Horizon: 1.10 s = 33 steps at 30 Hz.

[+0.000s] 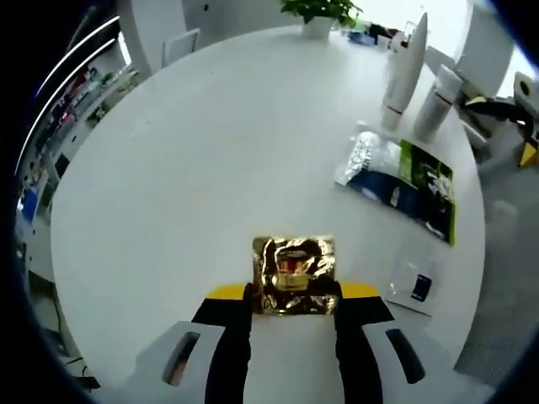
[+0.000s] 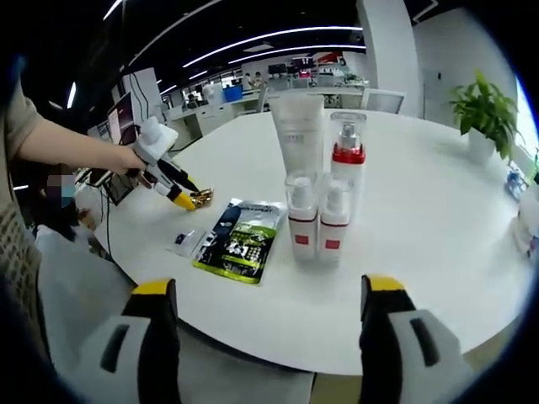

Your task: Arrange the skincare products in the storage area until every visible bottle or jar stands upright without overlapping.

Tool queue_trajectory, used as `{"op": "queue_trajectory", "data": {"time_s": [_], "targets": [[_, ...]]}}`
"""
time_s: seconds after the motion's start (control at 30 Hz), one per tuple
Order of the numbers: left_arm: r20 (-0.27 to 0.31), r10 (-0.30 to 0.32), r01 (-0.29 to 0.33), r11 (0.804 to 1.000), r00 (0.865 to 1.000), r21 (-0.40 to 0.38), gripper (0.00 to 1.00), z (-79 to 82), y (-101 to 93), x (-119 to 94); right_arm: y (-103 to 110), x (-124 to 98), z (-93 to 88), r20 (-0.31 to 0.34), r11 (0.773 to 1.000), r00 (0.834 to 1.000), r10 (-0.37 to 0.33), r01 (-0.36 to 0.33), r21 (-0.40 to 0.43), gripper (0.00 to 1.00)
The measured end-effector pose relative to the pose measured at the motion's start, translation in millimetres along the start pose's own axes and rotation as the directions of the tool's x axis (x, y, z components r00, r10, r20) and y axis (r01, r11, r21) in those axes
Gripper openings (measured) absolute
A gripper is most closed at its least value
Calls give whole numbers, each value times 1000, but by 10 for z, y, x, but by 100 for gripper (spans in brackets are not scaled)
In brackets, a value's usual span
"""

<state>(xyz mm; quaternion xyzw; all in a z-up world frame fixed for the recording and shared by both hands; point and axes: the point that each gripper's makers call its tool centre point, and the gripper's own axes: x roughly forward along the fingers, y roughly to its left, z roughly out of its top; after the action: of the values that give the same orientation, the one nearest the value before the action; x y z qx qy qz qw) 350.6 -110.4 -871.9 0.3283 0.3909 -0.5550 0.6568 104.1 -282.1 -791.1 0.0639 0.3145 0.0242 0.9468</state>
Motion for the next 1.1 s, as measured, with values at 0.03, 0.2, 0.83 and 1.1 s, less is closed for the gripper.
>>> {"op": "queue_trajectory", "data": {"time_s": [0.03, 0.2, 0.83, 1.1], "targets": [[1, 2, -2, 1000, 1000, 0, 35, 1, -9, -11, 3, 0, 1, 1, 1000, 1000, 2, -2, 1, 90], [17, 11, -11, 1000, 1000, -2, 35, 22, -3, -48, 17, -3, 11, 6, 1000, 1000, 10, -10, 5, 90], [118, 45, -40, 998, 992, -44, 35, 186, -300, -381, 59, -29, 73, 50, 1000, 998, 28, -28, -7, 90], [153, 76, -67, 996, 985, -65, 35, 183, -479, -576, 105, -36, 76, 58, 998, 997, 60, -59, -20, 90]]}}
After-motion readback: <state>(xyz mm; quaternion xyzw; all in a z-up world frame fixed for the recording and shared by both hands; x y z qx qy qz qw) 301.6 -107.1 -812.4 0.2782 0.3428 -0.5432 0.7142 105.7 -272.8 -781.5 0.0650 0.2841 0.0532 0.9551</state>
